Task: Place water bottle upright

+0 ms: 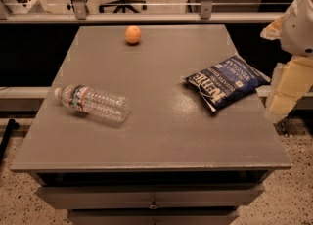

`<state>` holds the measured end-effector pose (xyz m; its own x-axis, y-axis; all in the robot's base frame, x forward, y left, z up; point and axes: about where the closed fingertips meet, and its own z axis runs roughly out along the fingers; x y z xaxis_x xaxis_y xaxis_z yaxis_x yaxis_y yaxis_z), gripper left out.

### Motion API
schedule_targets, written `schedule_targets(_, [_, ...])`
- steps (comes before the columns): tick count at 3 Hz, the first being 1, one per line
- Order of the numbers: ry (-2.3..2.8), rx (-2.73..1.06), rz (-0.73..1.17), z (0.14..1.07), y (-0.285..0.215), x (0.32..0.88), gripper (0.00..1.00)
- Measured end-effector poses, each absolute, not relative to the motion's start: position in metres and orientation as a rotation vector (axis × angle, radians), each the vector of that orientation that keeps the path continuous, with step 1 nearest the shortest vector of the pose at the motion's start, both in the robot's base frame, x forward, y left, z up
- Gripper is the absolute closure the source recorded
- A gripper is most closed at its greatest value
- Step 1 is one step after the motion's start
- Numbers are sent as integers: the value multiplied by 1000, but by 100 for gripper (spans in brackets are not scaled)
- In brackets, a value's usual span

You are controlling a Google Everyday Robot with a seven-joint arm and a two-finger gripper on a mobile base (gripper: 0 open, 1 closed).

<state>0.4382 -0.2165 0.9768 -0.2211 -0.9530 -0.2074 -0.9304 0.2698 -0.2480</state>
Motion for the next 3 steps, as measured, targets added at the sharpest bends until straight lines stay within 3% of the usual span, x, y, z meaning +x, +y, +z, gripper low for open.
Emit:
schedule_targets(1, [2230,-1723,-101,977,-216,438,0])
schedule_targets(2, [2193,-1729,-37,972,-171,453,0])
schedule_targets(3, [2147,-1784,69,950,-61,482,0])
